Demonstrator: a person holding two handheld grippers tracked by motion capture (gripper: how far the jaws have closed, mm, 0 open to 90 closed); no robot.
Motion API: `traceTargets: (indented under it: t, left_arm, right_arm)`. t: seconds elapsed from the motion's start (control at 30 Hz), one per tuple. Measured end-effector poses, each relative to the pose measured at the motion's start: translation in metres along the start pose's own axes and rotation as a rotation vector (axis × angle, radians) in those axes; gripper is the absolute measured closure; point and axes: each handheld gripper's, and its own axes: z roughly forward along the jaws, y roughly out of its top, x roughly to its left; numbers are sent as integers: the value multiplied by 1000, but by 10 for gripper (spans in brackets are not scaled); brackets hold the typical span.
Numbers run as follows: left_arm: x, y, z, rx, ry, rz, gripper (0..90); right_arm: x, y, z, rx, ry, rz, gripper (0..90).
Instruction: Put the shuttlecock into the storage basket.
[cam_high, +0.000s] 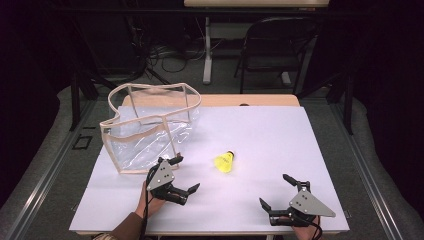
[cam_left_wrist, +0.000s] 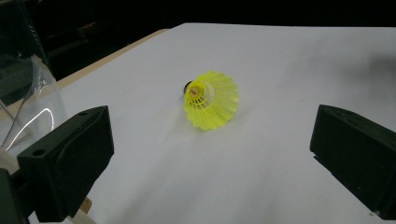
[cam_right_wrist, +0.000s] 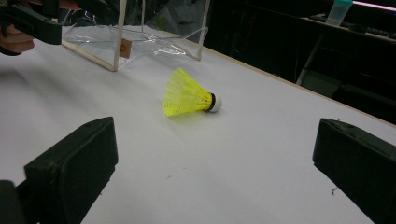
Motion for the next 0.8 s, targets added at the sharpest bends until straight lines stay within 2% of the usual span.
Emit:
traceTargets:
  t: [0.8]
  left_arm:
    - [7,19,20,33,-32,8,1]
  right_arm:
    - [0,0,1,7,1,5,0]
